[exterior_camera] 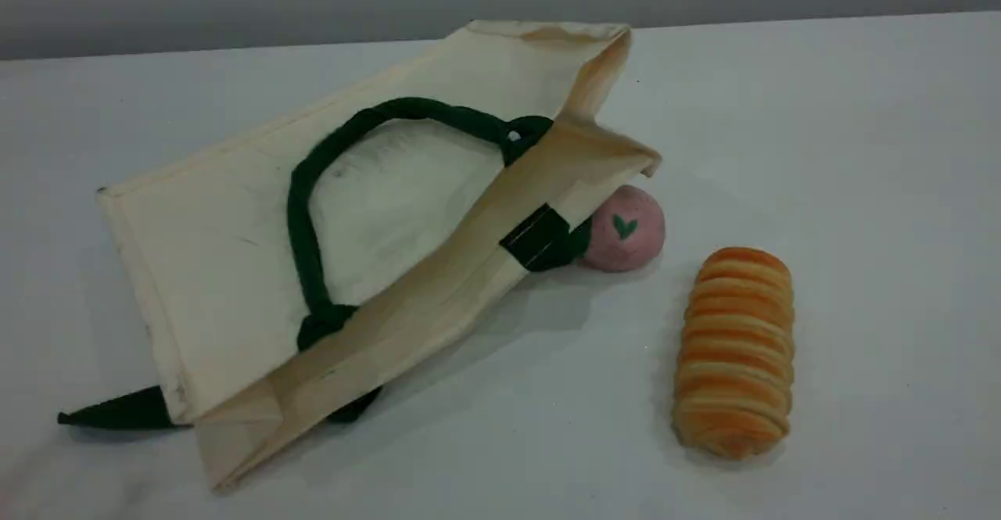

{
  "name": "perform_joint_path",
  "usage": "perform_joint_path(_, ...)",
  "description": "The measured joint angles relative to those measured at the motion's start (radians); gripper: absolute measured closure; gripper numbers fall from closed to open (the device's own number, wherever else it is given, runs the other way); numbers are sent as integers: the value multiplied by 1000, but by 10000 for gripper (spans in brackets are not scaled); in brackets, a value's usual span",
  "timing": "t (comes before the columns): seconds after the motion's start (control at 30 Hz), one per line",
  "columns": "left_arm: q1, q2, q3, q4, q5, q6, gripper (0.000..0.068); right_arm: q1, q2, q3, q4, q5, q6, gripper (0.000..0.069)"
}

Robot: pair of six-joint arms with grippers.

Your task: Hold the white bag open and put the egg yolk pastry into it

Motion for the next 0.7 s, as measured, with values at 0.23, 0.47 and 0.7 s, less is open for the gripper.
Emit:
perform_joint_path(0.23,0,-281,248,-3,1,0,198,0,-136,101,2,33,14,209)
perform_joint_path(0.47,0,-572,465,-8,-12,-14,198,0,-270,352,-14,34,52,209)
perform_joint_path(0.7,0,-714,705,-14,-87,-75,198,0,-297,598,-13,32,55,209)
